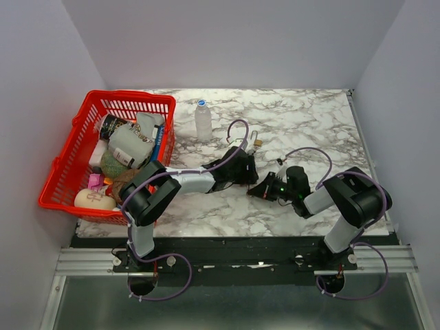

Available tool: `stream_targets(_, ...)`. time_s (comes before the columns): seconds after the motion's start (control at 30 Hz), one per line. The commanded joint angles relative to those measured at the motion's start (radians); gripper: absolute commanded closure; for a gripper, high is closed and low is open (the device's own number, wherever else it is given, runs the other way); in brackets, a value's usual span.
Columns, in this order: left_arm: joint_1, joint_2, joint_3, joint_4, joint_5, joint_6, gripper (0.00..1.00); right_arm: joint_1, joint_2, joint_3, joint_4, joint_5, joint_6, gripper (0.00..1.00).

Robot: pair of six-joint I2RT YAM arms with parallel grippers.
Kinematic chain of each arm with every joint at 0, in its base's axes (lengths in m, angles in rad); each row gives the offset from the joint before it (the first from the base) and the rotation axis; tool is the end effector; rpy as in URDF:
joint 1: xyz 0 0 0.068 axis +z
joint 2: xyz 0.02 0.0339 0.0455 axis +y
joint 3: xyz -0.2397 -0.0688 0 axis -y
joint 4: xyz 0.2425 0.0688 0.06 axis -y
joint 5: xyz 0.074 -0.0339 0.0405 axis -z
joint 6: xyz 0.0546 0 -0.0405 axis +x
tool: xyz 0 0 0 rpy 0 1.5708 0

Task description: Unlock with the key

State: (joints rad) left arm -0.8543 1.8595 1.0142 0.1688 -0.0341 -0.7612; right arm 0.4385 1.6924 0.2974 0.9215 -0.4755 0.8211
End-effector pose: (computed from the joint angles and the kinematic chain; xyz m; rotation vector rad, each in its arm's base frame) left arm 0.2604 -0.2961 0.1212 0.0914 2.3797 -0.7973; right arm 0.2244 0.1329 0.0673 0.0988 2.2327 1.2289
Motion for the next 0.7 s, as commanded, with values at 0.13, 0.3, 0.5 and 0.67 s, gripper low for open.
stream_targets(0.13, -0.055, 0.014, -0.069, -0.101, 0.168, -0.010, 1.00, -0.060, 0.004, 0.074, 0.088, 0.222, -0.019, 0.99)
stream_targets(0.3, -0.058, 0.001, -0.078, -0.088, 0.169, -0.004, 1.00, -0.083, 0.009, 0.092, 0.045, 0.207, -0.017, 0.99)
stream_targets(0.5, -0.058, -0.005, -0.039, -0.141, 0.108, -0.010, 1.00, -0.081, 0.033, 0.059, 0.080, 0.138, 0.042, 0.99)
stream_targets(0.67, -0.058, -0.005, -0.002, -0.207, 0.040, -0.020, 1.00, -0.078, 0.043, 0.003, 0.123, 0.107, 0.079, 0.99)
